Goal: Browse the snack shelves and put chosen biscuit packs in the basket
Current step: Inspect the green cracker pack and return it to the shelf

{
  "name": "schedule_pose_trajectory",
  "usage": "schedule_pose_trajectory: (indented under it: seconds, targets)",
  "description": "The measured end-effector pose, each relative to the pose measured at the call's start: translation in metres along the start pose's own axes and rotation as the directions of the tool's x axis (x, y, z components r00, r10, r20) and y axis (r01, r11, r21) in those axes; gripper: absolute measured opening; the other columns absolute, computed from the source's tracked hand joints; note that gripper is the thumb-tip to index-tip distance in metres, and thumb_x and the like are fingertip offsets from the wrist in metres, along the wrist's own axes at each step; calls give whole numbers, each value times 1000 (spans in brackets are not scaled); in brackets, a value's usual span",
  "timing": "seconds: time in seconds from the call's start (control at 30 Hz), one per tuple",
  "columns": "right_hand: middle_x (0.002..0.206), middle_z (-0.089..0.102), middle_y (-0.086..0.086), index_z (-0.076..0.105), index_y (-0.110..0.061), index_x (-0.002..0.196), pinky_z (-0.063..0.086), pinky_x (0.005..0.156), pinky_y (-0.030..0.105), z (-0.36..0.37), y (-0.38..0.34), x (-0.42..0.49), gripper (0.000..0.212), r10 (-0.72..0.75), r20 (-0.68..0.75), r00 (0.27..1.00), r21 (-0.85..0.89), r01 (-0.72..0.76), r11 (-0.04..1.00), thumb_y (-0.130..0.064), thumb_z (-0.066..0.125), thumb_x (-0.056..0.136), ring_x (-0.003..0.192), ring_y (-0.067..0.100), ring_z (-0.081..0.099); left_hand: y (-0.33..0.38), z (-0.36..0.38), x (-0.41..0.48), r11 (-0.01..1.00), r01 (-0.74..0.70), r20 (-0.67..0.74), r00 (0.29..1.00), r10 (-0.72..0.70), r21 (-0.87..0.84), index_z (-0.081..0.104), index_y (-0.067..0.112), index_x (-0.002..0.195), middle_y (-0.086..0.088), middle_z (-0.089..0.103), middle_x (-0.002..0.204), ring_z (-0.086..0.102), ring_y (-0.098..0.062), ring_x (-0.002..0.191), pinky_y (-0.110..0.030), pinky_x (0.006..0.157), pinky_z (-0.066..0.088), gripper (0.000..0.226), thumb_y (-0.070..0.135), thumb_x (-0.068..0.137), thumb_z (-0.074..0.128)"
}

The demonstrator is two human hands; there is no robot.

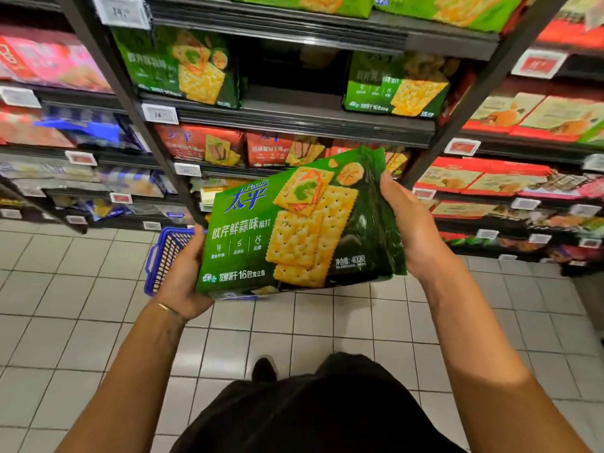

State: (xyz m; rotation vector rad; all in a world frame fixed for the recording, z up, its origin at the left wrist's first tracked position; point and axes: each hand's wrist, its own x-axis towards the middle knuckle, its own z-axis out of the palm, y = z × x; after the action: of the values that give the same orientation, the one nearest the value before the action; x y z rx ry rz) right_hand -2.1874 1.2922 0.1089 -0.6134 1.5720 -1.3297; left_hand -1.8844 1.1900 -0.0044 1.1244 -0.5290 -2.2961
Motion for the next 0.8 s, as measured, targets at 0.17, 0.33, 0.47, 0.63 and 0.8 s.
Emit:
schedule_pose_trajectory:
  seconds: [0.17,0.33,0.47,0.63,0.8]
  targets:
    - [117,78,8,73,-22,120,64,79,36,-36,-4,-9,44,100,96,990,200,-118,973,-52,43,108,110,25,75,-11,40,-16,999,50,73,996,-49,-21,69,26,134,-11,66,138,69,-32,117,-51,90,59,65,70,89,56]
    - [127,73,14,70,-17,129,55,100,49,-68,9,-12,54,132,108,985,306,-159,939,-58,43,105,119,33,70,-29,84,-25,991,58,217,976,-31,-117,41,22,157,-13,45,159,48,-36,141,-57,109,48,89,68,85,64]
    - [93,81,10,85,-17,93,63,58,37,-91,35,-14,51,251,78,965,456,-259,852,-43,43,107,82,28,79,-26,105,-33,997,12,249,969,7,-73,52,17,145,-12,60,142,65,-31,123,-45,90,61,82,66,83,69]
    - [82,76,7,66,-14,101,62,54,34,-91,61,-15,23,309,68,949,478,-303,825,-30,59,85,72,23,72,-15,125,-44,1000,20,266,964,-23,15,69,22,128,-4,75,119,76,-19,92,-35,71,65,66,74,96,43]
    - [98,72,13,65,-12,108,61,56,33,-88,71,-15,31,336,120,934,470,-351,810,-30,56,84,84,30,68,-17,130,-46,1000,10,159,987,-15,29,73,22,120,-4,76,113,75,-19,83,-37,66,65,62,67,103,34]
